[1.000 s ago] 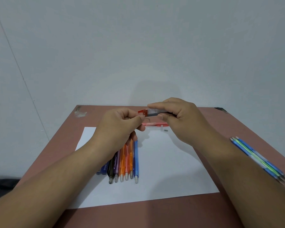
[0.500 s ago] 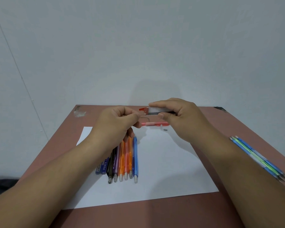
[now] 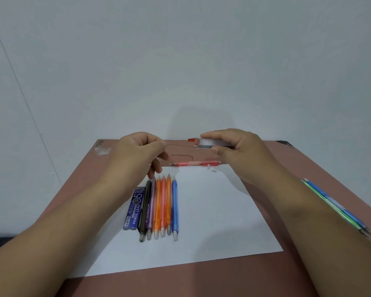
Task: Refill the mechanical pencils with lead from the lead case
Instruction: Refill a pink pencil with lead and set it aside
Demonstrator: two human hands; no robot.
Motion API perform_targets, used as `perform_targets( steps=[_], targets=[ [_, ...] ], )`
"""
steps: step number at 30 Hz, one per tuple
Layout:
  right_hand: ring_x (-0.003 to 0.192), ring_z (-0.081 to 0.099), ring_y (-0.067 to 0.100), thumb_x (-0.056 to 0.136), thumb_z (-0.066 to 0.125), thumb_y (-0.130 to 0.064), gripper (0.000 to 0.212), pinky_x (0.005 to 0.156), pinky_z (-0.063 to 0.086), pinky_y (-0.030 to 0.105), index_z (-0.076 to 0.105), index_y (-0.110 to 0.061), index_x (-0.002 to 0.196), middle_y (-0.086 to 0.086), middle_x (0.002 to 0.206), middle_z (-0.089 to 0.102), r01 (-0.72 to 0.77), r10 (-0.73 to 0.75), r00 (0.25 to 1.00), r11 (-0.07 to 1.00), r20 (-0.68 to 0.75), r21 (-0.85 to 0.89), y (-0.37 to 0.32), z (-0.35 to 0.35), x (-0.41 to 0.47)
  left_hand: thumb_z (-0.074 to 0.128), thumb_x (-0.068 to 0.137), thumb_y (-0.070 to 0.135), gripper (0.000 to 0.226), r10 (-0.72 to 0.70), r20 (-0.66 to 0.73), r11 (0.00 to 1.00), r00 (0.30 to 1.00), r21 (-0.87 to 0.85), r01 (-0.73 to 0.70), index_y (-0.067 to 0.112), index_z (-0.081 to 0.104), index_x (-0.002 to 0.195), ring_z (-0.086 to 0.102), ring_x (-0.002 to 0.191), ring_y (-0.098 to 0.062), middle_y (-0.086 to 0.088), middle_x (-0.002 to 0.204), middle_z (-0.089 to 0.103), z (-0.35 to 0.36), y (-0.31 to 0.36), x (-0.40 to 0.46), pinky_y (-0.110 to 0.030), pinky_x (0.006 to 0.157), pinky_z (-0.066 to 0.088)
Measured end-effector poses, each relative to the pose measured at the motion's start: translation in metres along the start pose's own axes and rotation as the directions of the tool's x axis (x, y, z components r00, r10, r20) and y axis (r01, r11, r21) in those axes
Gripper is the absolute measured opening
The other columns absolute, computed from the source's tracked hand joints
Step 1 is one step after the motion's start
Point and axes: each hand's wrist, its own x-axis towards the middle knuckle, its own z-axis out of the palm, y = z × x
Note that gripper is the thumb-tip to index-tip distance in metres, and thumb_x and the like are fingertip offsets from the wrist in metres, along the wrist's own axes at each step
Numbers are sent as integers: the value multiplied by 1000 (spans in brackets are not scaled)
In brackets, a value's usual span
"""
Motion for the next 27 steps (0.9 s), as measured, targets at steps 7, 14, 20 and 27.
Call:
perform_targets(
  steps=[7,14,20,27],
  targets=[
    [104,60,-13,97,63,-8,41,83,43,1,73,-45,111,-25,115,69,-35,37,999,998,-28,52,2,-3,2,59,95,13,13,-4,-79,998,997,-60,-1,3,68,94,56,55,-18,-8,81,75,-12,0,8,-33,53,49],
    [95,69,16,103,55,-11,32,75,48,31,71,-36,113,-9,100,77,-143,163,986,928,-28,345,1,1,3,59,96,13,12,-35,-78,991,996,-130,25,5,67,93,55,55,-19,-13,85,74,-12,-3,9,-32,53,47],
    [74,60,17,107,48,-14,22,76,54,41,65,-19,120,5,105,78,-252,233,967,800,104,545,-6,8,3,58,97,13,13,-55,-68,987,996,-154,44,2,65,95,54,52,-18,-15,85,74,-11,-3,9,-32,52,46],
    [90,71,34,100,54,-7,45,75,63,42,54,-28,140,16,106,74,-225,106,972,658,207,719,-11,7,-1,57,98,14,16,-57,-66,989,996,-138,48,1,65,99,55,54,-18,-14,85,74,-11,-3,9,-32,53,47]
  ],
)
